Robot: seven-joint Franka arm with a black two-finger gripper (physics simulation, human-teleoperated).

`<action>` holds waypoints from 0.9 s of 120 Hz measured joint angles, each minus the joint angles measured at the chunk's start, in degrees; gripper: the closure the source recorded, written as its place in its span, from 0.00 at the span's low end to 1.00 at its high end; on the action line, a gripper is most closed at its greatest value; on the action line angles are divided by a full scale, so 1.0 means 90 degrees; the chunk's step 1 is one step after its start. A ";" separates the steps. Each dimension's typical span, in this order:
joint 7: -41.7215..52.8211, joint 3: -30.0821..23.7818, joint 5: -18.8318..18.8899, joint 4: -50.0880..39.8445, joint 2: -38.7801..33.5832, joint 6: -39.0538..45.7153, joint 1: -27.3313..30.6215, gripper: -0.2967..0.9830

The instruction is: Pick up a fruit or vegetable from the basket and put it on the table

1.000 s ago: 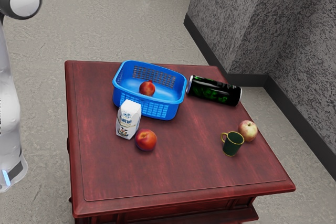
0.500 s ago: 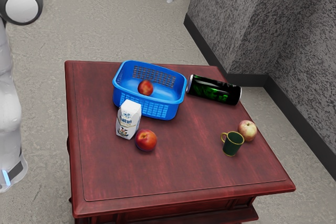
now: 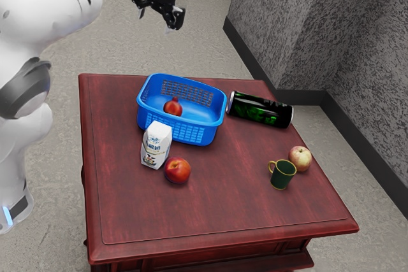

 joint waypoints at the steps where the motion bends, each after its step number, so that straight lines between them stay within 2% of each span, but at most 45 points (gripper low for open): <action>1: -0.0019 0.0008 0.0023 -0.0026 0.0035 0.0064 -0.0048 0.25; 16: -0.0287 0.0022 0.0232 -0.0333 0.0314 0.0820 -0.0837 0.25; 28: -0.0488 0.0026 0.0298 -0.0377 0.0386 0.1049 -0.1339 0.25; 58: -0.1567 -0.0361 0.0324 -0.0167 0.0779 0.0991 -0.1186 0.25; 74: -0.2103 -0.0504 0.0280 -0.0165 0.1018 0.0829 -0.1725 0.25; 86: -0.2426 -0.0543 0.0138 -0.0283 0.0740 0.0719 -0.1727 0.25; 96: -0.2642 -0.0659 -0.0025 -0.0404 0.0349 0.0655 -0.1433 0.25; 108: -0.2866 -0.0869 -0.0236 -0.0474 0.0299 0.0638 -0.1324 0.25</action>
